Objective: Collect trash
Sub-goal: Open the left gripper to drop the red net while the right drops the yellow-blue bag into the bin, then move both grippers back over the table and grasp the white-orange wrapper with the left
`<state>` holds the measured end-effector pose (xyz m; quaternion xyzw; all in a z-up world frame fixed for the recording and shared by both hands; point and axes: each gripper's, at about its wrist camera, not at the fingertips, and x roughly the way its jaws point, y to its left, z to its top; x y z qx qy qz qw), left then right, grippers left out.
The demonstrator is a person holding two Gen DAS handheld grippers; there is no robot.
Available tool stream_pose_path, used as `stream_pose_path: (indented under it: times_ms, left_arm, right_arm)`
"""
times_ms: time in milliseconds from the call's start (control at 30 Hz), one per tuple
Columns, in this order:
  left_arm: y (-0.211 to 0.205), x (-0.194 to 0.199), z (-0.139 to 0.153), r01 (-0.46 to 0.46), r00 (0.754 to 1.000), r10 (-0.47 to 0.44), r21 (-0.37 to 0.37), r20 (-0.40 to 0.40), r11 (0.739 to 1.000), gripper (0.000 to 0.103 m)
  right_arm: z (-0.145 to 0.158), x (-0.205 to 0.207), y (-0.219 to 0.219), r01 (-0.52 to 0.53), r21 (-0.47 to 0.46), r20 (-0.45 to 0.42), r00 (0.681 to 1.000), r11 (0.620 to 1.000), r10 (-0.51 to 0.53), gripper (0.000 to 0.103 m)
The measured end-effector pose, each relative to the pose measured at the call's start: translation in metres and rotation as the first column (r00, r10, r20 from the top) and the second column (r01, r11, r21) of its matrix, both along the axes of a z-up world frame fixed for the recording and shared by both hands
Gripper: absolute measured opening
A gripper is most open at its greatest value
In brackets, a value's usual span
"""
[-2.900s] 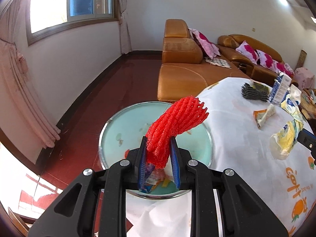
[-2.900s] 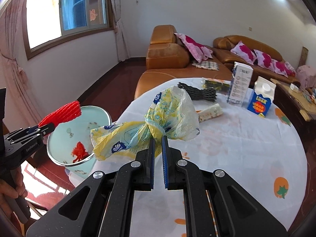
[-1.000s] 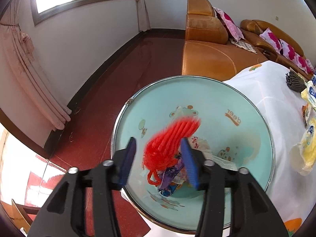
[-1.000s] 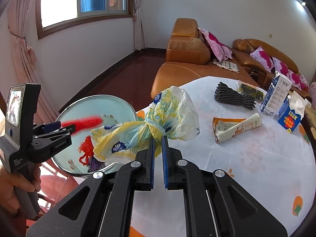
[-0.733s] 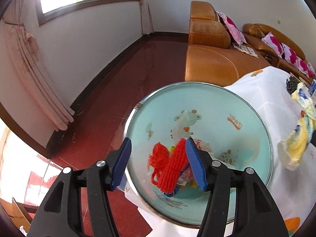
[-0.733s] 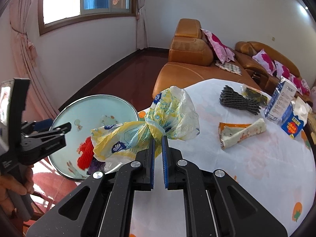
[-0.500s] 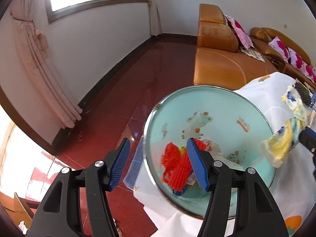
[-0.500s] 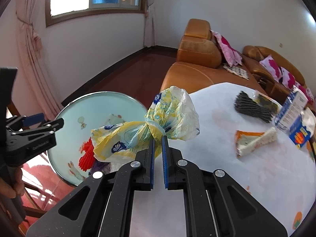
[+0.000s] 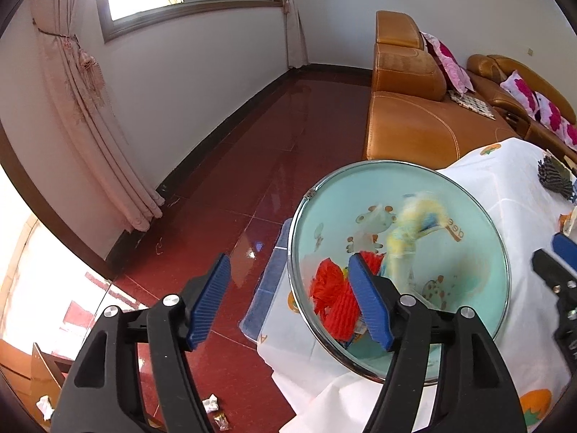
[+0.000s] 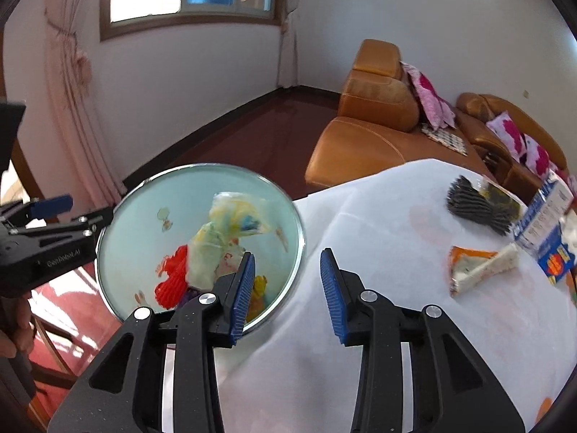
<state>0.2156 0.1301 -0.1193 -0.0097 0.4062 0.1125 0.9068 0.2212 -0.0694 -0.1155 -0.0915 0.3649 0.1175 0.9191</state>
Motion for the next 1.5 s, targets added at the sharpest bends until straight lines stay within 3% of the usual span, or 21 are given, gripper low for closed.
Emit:
stream_pose_path:
  times_ms: [167,233,300,367,433,800,1133,1333,1400,1500]
  left_arm:
    - [-0.004,-0.004,0.002,0.003,1.000,-0.003,0.006,-0.003,1.000,0.074]
    - [-0.005,-0.006,0.003,0.003,1.000,-0.003,0.009,-0.004,1.000,0.076]
    - [-0.008,-0.009,0.004,0.003,1.000,-0.003,0.018,-0.004,1.000,0.081]
    - [-0.010,-0.013,0.006,-0.007,1.000,0.008,0.036,-0.003,0.999,0.091]
    - [-0.013,-0.016,0.007,-0.014,1.000,0.014,0.049,-0.003,0.999,0.094]
    - [-0.050,-0.028,0.017,0.055,0.998,-0.056,0.080,0.002,0.995,0.094]
    - [-0.109,-0.021,0.006,0.200,0.980,-0.199,0.062,-0.025,0.978,0.095]
    - [-0.161,-0.014,0.003,0.352,0.936,-0.352,0.048,-0.005,0.935,0.095]
    - [-0.185,-0.009,0.004,0.420,0.907,-0.421,0.055,0.011,0.906,0.094]
    - [-0.214,0.000,0.009,0.508,0.860,-0.509,0.035,0.039,0.861,0.094]
  right_arm:
    - [0.011,-0.012,-0.017,0.044,0.027,0.019,0.999,0.999,-0.045,0.045]
    - [0.015,-0.016,-0.021,0.054,0.033,0.028,0.998,0.998,-0.055,0.055]
    - [0.017,-0.022,-0.026,0.074,0.042,0.038,0.996,0.996,-0.076,0.074]
    - [0.019,-0.027,-0.031,0.092,0.049,0.051,0.994,0.995,-0.095,0.083]
    - [0.019,-0.031,-0.036,0.110,0.045,0.060,0.992,0.993,-0.113,0.089]
    - [0.022,-0.055,-0.086,0.233,0.042,0.064,0.970,0.971,-0.236,0.091]
    - [0.017,-0.077,-0.165,0.405,0.007,0.068,0.912,0.914,-0.405,0.091]
    - [0.012,-0.088,-0.224,0.526,0.012,0.043,0.850,0.851,-0.526,0.089]
    - [0.012,-0.090,-0.241,0.550,0.017,0.035,0.834,0.835,-0.550,0.078]
    - [0.015,-0.094,-0.259,0.579,0.020,0.039,0.814,0.815,-0.580,0.070]
